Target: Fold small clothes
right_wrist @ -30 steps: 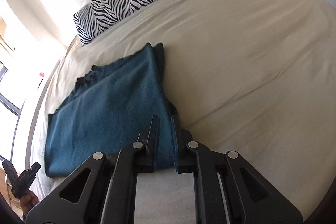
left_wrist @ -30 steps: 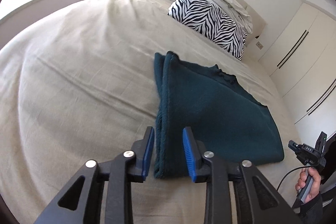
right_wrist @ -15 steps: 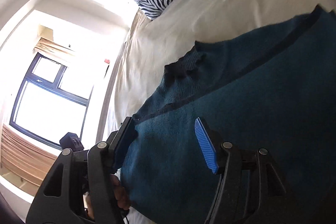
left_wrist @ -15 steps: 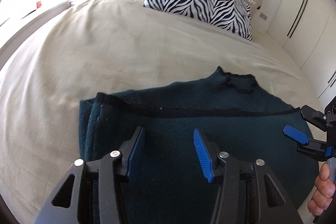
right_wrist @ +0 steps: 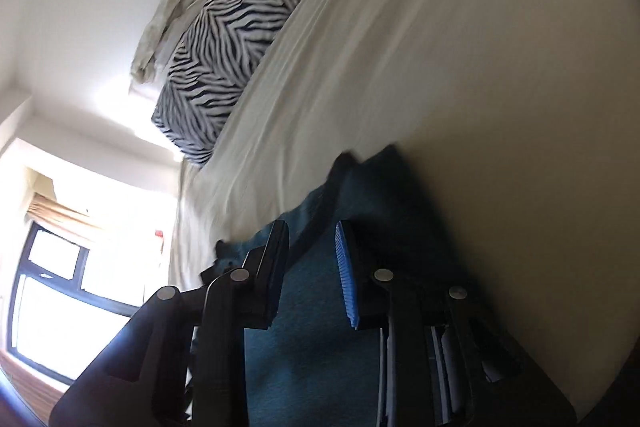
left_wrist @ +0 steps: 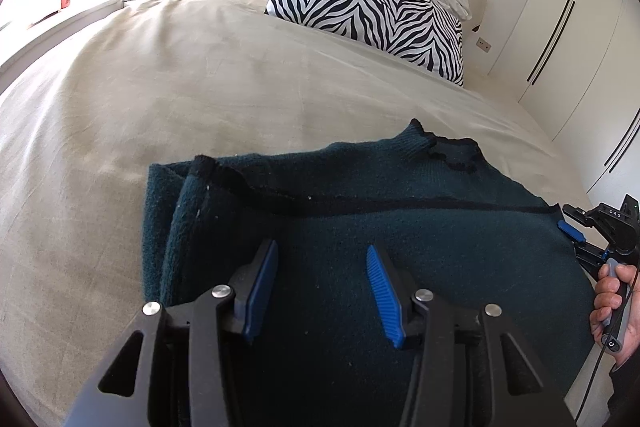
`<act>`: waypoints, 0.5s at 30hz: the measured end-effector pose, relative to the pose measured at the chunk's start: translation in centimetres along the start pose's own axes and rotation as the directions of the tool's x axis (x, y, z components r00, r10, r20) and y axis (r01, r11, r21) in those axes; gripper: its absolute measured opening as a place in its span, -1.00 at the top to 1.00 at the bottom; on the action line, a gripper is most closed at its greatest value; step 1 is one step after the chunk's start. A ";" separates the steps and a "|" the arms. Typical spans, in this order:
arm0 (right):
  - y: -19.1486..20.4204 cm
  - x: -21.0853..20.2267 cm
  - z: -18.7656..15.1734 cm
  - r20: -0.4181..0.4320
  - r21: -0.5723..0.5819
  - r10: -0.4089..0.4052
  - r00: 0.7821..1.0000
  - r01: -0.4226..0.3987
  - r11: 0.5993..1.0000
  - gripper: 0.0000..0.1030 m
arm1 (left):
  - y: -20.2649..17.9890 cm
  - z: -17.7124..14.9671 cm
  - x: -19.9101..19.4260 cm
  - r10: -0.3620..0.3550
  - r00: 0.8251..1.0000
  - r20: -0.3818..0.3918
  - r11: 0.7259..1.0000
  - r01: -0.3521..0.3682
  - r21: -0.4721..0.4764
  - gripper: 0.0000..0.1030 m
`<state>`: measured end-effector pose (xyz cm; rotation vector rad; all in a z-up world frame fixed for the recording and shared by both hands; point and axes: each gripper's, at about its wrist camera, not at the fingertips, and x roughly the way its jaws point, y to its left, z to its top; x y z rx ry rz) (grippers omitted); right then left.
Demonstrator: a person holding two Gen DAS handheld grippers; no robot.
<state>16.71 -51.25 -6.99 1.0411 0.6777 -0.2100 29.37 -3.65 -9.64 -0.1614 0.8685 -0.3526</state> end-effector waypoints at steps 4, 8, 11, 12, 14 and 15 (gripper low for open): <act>0.9 -3.1 -1.9 -0.046 -0.036 0.070 0.997 -0.071 0.997 0.51 | -0.1 -0.1 0.0 0.003 1.000 0.004 1.000 -0.003 0.003 0.02; 6.6 -3.4 -9.7 -0.273 -0.171 0.177 0.946 -0.228 0.958 0.50 | -0.2 -0.1 0.0 0.007 1.000 0.007 1.000 -0.007 0.008 0.02; 9.8 -2.0 -16.9 -0.433 -0.204 0.210 0.876 -0.323 0.924 0.50 | -0.2 -0.1 0.0 0.006 1.000 0.007 1.000 -0.006 0.007 0.03; 10.4 -1.5 -19.2 -0.484 -0.184 0.227 0.845 -0.352 0.918 0.50 | -0.2 -0.1 0.0 0.006 1.000 0.008 1.000 -0.006 0.008 0.02; 10.9 -0.3 -23.2 -0.570 -0.176 0.220 0.791 -0.380 0.908 0.50 | -0.1 -0.2 -0.1 0.005 1.000 0.009 1.000 -0.005 0.008 0.03; 11.0 0.3 -24.6 -0.592 -0.194 0.194 0.782 -0.373 0.907 0.50 | -0.2 -0.2 -0.1 0.004 1.000 0.010 1.000 -0.004 0.008 0.03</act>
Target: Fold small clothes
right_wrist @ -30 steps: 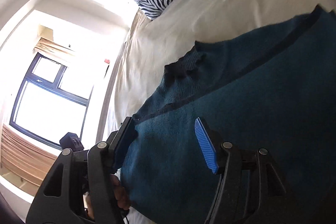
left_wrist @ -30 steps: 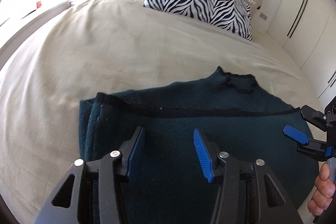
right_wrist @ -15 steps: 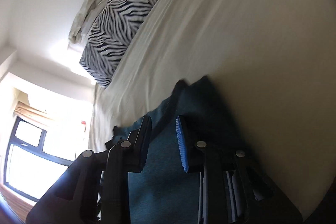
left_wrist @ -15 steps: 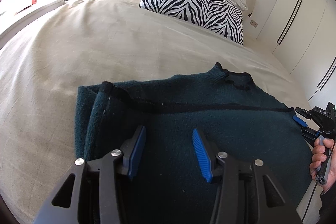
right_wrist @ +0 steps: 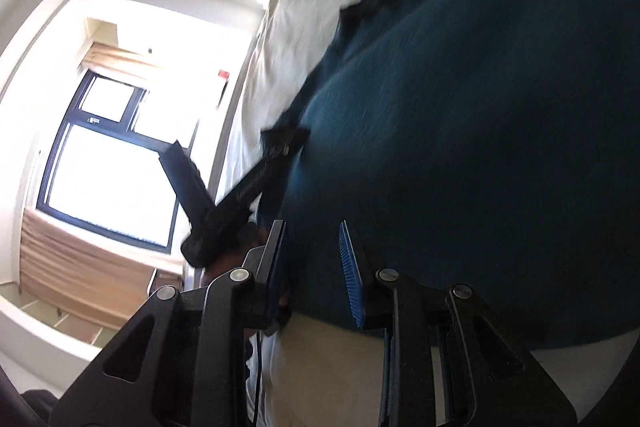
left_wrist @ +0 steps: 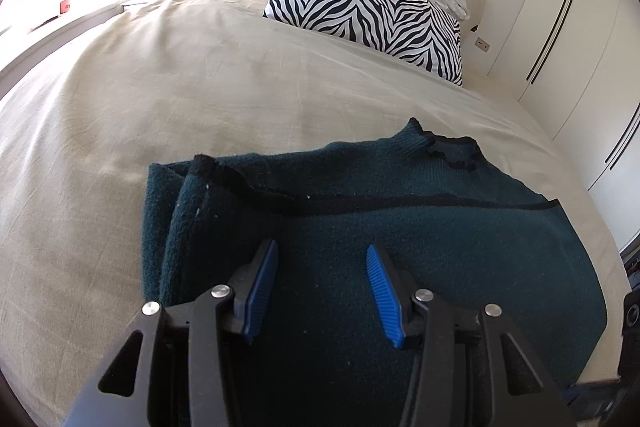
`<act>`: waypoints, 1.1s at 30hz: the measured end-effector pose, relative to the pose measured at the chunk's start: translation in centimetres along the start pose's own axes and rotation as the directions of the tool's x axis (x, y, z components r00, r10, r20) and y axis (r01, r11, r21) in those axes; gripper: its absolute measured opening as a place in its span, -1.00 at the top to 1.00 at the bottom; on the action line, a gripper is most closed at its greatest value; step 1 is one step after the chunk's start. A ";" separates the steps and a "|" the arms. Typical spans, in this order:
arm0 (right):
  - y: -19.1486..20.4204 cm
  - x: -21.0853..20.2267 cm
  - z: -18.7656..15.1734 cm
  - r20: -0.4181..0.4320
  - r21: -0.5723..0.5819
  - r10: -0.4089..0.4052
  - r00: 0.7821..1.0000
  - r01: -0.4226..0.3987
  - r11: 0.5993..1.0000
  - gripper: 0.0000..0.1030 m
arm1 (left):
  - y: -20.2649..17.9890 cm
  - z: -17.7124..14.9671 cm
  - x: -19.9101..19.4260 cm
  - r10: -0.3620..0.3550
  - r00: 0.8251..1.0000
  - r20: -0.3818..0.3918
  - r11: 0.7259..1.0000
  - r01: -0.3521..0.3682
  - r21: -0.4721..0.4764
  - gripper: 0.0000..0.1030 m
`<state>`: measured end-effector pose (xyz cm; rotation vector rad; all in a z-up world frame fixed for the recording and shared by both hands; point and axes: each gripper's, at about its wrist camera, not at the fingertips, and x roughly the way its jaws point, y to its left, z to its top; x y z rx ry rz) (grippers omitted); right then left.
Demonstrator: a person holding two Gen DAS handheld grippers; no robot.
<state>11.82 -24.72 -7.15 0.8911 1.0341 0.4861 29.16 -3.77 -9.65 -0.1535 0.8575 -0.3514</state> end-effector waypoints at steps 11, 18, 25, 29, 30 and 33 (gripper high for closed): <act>-9.1 -9.0 1.2 0.258 0.216 -0.031 0.966 -0.027 0.976 0.56 | -0.4 -1.2 -3.1 -0.039 0.998 -0.041 0.997 0.037 -0.064 0.04; -12.0 -16.6 -0.4 0.429 0.330 -0.124 0.895 -0.027 0.944 0.51 | -8.8 -5.7 -6.8 -0.240 0.965 -0.110 0.970 0.241 -0.001 -0.01; -7.1 -10.8 -1.2 0.270 0.198 -0.075 0.960 0.021 0.980 0.47 | -8.6 -8.0 -4.1 -0.185 0.966 -0.183 0.983 0.186 -0.010 0.25; -9.9 -9.4 -0.4 0.242 0.251 -0.061 0.968 -0.001 0.968 0.56 | -7.0 -8.6 -5.5 -0.130 0.974 -0.185 0.991 0.136 0.020 0.27; -10.6 -9.6 -0.3 0.263 0.271 -0.038 0.964 -0.036 0.962 0.57 | -6.4 -8.7 -5.9 -0.120 0.975 -0.185 0.992 0.126 0.021 0.27; -12.3 -11.7 -0.3 0.327 0.299 -0.060 0.943 -0.043 0.953 0.57 | -4.9 -9.1 -6.8 -0.097 0.979 -0.181 0.995 0.101 0.017 0.27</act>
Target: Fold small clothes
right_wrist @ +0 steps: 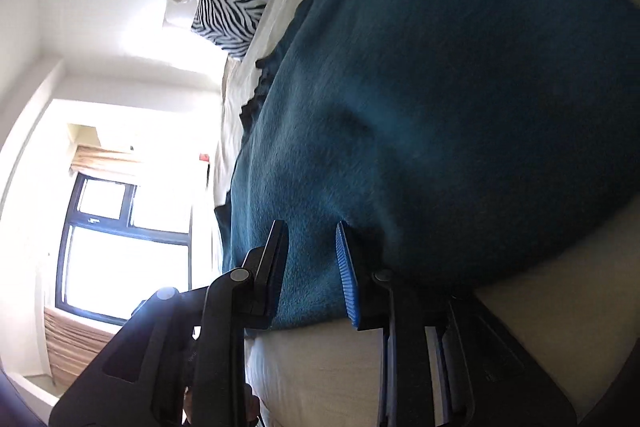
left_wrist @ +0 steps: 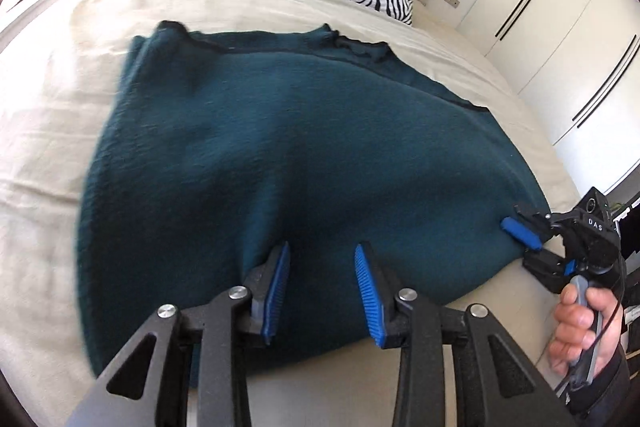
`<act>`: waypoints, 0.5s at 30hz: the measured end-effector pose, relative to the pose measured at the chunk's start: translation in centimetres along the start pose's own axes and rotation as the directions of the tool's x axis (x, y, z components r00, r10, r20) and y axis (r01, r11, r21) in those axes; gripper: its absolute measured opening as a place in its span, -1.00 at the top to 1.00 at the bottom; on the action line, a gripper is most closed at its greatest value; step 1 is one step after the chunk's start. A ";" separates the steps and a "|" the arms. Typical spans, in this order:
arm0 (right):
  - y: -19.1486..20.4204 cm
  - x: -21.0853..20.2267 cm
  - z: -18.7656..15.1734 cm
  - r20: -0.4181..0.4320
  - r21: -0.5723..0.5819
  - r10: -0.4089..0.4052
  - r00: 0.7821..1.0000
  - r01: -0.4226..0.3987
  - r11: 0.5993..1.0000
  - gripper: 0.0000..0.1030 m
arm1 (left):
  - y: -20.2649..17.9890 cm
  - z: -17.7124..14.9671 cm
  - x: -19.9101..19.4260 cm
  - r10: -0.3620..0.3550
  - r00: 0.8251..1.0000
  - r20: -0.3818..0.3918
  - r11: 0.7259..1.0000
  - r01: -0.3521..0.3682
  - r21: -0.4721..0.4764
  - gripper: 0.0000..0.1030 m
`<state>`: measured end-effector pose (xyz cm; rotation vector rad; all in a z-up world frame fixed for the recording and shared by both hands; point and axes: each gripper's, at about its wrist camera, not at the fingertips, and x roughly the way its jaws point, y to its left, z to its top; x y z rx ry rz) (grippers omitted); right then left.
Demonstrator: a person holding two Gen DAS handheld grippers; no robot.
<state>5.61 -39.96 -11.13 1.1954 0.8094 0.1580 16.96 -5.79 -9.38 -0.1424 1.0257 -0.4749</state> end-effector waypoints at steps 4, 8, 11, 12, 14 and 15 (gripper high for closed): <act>-1.3 -3.5 1.8 0.099 0.027 -0.062 0.993 0.060 0.998 0.56 | 0.7 -0.6 -0.8 0.019 1.000 0.000 0.999 -0.019 0.026 0.27; -2.5 -8.5 2.8 0.212 0.073 -0.129 0.969 0.116 0.991 0.51 | 1.1 -1.1 -1.4 0.025 1.000 0.005 0.999 -0.025 0.033 0.27; -2.2 -11.0 3.2 0.262 0.080 -0.148 0.954 0.132 0.988 0.50 | 1.2 -1.2 -1.8 0.026 1.000 0.008 0.999 -0.026 0.040 0.27; -2.0 -11.9 3.1 0.273 0.075 -0.159 0.949 0.144 0.987 0.50 | 1.2 -1.3 -1.9 0.029 1.000 0.008 0.999 -0.029 0.044 0.27; -1.1 -12.8 2.8 0.276 0.048 -0.160 0.948 0.153 0.987 0.50 | 1.2 -1.5 -2.3 0.041 0.999 0.010 0.998 -0.041 0.049 0.21; -0.6 -12.8 2.6 0.271 0.033 -0.152 0.951 0.149 0.988 0.50 | 1.3 -1.6 -2.4 0.064 0.998 0.011 0.997 -0.065 0.048 0.15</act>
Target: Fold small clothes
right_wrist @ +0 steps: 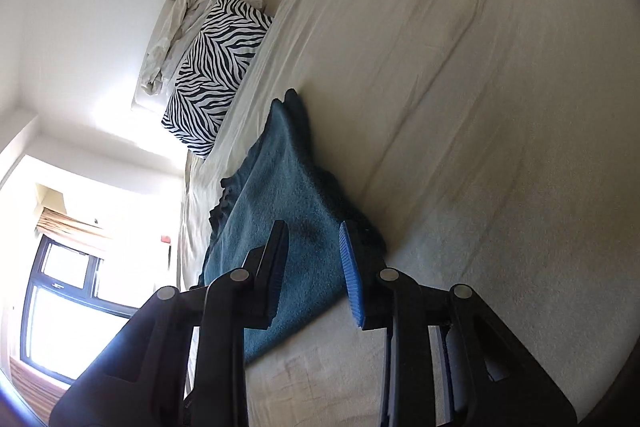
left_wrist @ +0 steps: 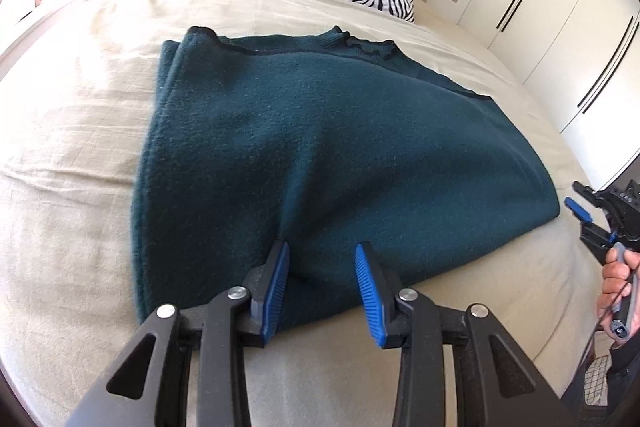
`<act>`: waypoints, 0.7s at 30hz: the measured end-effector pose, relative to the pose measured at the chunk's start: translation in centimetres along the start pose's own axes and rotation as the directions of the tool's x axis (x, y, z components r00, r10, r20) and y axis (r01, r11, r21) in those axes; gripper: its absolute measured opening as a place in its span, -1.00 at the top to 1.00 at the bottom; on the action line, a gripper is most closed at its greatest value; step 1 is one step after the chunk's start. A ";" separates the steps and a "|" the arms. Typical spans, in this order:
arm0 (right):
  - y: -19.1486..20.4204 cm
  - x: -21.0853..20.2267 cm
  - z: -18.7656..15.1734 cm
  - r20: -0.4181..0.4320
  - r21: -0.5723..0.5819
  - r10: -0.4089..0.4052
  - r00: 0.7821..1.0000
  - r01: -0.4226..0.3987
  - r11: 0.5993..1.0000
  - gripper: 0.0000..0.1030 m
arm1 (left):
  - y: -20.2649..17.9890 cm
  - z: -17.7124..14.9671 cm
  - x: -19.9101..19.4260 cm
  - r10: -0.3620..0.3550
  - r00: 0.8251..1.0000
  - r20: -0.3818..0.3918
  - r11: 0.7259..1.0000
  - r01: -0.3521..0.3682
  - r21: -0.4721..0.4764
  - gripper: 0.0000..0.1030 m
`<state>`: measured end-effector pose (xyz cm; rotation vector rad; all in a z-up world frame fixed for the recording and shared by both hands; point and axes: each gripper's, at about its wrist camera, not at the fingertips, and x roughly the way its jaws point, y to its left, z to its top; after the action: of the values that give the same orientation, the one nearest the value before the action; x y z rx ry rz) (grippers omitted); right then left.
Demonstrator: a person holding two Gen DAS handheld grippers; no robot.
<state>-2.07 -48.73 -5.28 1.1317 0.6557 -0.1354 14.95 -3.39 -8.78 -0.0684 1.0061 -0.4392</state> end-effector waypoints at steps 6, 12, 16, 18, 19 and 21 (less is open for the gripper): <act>4.8 -0.2 -3.6 -0.112 -0.100 0.059 0.992 -0.070 0.993 0.50 | 0.9 -0.5 -0.6 0.007 1.000 0.003 1.000 -0.007 -0.008 0.15; 9.3 5.3 -8.8 -0.265 -0.189 0.051 0.963 -0.104 0.976 0.50 | 1.1 -0.7 -1.1 0.021 1.000 0.004 1.000 -0.021 0.002 0.15; 10.9 8.3 -11.0 -0.327 -0.201 0.053 0.944 -0.124 0.972 0.50 | 1.3 -0.7 -1.2 0.026 1.000 0.006 1.000 -0.026 0.004 0.15; 11.4 9.4 -11.7 -0.348 -0.216 0.041 0.937 -0.122 0.969 0.50 | 1.5 -0.8 -1.5 0.025 1.000 0.007 1.000 -0.025 0.001 0.15; 11.5 9.9 -11.8 -0.355 -0.222 0.032 0.934 -0.117 0.968 0.50 | 1.6 -0.9 -1.7 0.021 1.000 0.009 1.000 -0.021 -0.004 0.15; 11.4 10.5 -11.9 -0.358 -0.229 0.012 0.933 -0.100 0.968 0.50 | 1.8 -1.0 -2.2 0.030 0.999 0.012 0.999 -0.030 -0.012 0.10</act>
<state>6.27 -30.99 -5.11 0.9411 0.9333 0.2016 13.70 -0.70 -8.00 -0.0661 0.9960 -0.4052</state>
